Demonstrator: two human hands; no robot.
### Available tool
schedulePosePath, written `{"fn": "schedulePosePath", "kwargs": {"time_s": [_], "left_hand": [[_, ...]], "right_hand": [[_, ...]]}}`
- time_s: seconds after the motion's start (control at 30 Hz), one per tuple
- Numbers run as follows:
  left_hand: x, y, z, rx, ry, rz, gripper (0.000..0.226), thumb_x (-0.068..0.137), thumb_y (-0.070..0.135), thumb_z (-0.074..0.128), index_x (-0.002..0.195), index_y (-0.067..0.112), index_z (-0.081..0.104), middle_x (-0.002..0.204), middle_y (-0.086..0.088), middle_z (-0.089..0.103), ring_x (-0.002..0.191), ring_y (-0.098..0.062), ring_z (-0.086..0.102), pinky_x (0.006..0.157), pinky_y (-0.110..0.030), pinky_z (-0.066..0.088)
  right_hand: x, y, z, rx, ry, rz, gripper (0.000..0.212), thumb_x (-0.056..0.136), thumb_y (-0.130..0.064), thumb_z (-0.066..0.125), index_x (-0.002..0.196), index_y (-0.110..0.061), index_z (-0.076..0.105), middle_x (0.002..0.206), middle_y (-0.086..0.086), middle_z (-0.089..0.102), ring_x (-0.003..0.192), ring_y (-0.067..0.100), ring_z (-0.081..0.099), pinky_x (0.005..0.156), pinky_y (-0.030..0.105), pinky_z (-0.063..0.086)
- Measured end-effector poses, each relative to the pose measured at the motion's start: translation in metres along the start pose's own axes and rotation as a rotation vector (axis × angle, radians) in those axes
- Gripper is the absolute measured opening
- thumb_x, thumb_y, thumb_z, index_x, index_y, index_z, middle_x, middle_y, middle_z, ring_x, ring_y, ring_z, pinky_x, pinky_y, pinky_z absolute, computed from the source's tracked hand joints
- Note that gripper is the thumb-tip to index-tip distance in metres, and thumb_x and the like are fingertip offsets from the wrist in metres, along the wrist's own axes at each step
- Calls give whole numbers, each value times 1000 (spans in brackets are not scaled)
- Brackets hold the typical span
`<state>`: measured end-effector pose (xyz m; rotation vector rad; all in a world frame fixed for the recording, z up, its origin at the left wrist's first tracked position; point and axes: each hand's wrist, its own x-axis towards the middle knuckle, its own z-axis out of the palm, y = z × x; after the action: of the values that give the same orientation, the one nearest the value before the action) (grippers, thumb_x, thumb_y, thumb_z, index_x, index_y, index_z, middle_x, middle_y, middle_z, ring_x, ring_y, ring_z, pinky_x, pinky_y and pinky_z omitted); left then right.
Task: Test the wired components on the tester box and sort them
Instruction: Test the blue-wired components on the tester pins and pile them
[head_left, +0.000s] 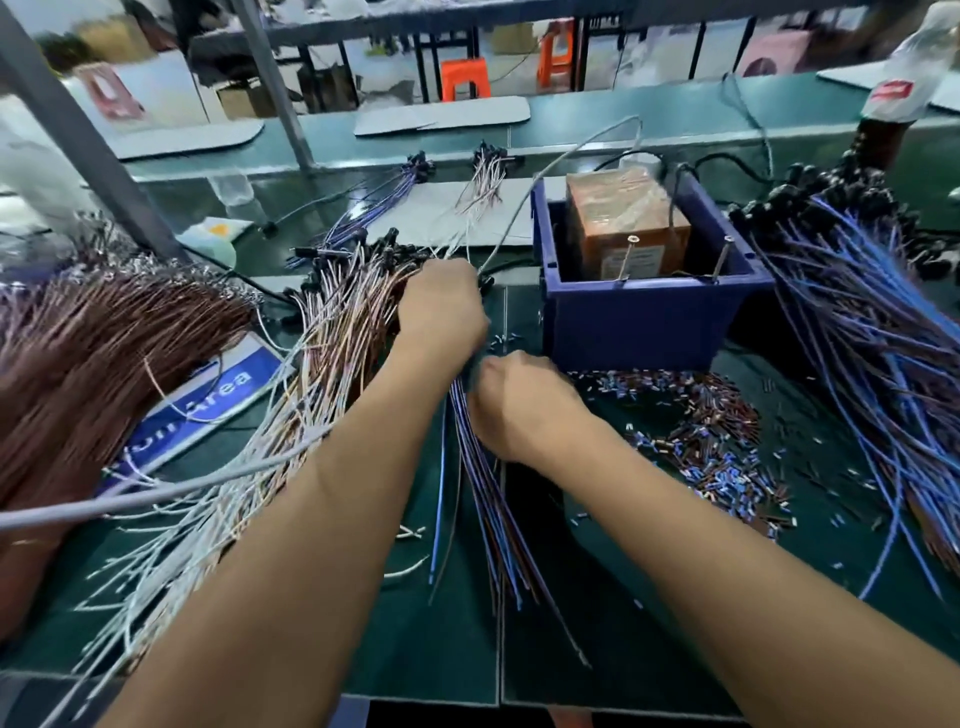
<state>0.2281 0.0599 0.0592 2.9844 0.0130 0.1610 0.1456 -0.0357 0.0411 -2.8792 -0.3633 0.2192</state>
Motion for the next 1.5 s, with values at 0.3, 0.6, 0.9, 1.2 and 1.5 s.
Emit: {"fn": "schedulePosePath", "kwargs": {"time_s": [0.3, 0.6, 0.9, 1.2, 1.5], "left_hand": [[2, 3, 12, -90, -46, -18, 13, 88, 16, 66, 82, 9, 57, 104, -15, 65, 99, -38, 64, 75, -36, 45], [-5, 7, 2, -745, 4, -179, 37, 100, 20, 45, 75, -6, 48, 83, -31, 64, 84, -48, 63, 61, -41, 47], [-13, -7, -43, -1764, 200, -496, 27, 107, 9, 41, 81, 12, 47, 60, 4, 46, 41, -5, 38, 44, -22, 33], [-53, 23, -62, -1781, 306, 171, 28, 108, 22, 50, 88, 10, 66, 55, 9, 36, 45, -8, 25, 41, -24, 22], [-88, 97, 8, -1035, 430, 540, 24, 96, 16, 71, 85, -5, 76, 78, -15, 61, 70, -27, 61, 59, -44, 48]], "right_hand": [[7, 2, -2, 16, 26, -18, 29, 103, -27, 48, 116, -9, 66, 115, 22, 67, 105, 42, 67, 84, 42, 55], [0, -1, 4, 54, 73, 120, 16, 103, -18, 48, 97, -15, 62, 85, 7, 53, 78, 37, 57, 67, 34, 45], [-18, 28, -11, 538, 267, 4, 21, 105, -26, 57, 103, -13, 74, 77, 4, 73, 72, 20, 69, 72, 31, 56], [-50, 95, -45, 1581, -181, -494, 22, 101, -15, 56, 99, -11, 77, 84, 12, 76, 62, 13, 60, 65, 20, 50], [-53, 143, -18, 1751, 11, -376, 31, 93, -14, 58, 118, 5, 60, 93, 9, 69, 82, 20, 60, 77, 29, 54]]}}
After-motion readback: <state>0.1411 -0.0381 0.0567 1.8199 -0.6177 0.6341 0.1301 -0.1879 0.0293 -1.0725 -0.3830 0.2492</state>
